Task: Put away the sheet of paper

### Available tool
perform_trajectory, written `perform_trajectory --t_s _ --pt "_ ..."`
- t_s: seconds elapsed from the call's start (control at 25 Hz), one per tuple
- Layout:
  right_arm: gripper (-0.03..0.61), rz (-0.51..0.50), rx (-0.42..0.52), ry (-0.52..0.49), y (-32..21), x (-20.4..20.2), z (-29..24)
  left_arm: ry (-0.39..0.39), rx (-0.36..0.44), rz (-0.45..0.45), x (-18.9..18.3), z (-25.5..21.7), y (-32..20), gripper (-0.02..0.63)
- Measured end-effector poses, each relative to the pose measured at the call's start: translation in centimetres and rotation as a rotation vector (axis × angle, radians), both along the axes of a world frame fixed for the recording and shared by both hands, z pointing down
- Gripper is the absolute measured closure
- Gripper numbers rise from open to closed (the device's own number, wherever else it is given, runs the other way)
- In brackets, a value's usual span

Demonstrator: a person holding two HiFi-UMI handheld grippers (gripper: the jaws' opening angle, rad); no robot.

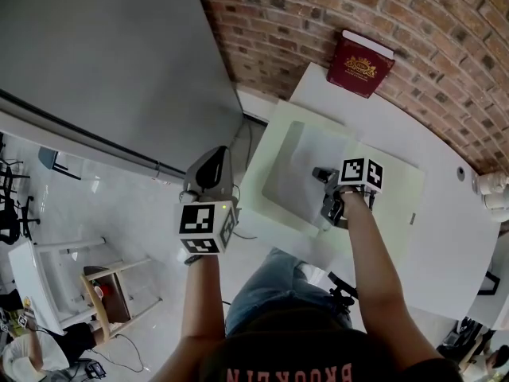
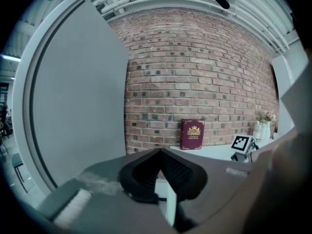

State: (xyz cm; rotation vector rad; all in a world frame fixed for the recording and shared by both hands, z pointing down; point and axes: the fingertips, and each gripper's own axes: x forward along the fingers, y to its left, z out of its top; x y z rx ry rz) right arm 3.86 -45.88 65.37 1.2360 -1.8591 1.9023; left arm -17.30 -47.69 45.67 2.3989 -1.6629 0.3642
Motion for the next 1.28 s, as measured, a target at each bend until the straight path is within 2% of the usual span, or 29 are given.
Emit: perform_trajectory --t_s 0.28,0.56,0.6,0.72,0.84,0.88,1.04,1.12,1.28 --pt "0.577 0.006 -0.003 -0.026 -0.9 -1.6 0.3 -0.003 -0.005 -0.01 -0.7 0.5 0.0 0.614" --pt "0.574 -0.002 0.014 -0.009 -1.2 -2.2 0.7 -0.004 -0.006 -0.029 -1.2 0.8 0.4 0.614" --pt "0.553 -0.009 0.026 -0.008 -1.2 -2.3 0.6 -0.004 -0.006 -0.033 -1.3 0.8 0.5 0.614" --pt "0.415 -0.026 0.057 -0.032 -1.4 -2.8 0.0 -0.004 -0.002 -0.038 -1.2 0.6 0.5 0.614" --pt "0.318 -0.033 0.08 -0.048 -1.4 -3.0 -0.6 0.001 0.001 -0.038 -0.9 0.5 0.7 0.614" --pt "0.289 -0.033 0.085 -0.043 -1.3 -2.9 -0.7 0.003 0.003 -0.039 -0.9 0.4 0.8 0.614" --pt "0.107 -0.04 0.089 0.036 -0.7 -1.9 -0.7 0.006 0.011 -0.042 -0.3 0.0 1.2 0.614" --pt "0.07 -0.048 0.093 0.075 -0.3 -1.3 -0.6 0.009 0.016 -0.041 0.1 -0.2 1.4 0.614" --pt "0.06 -0.051 0.129 0.083 0.3 -0.6 -1.6 0.012 0.028 -0.035 0.9 -0.9 2.1 0.614"
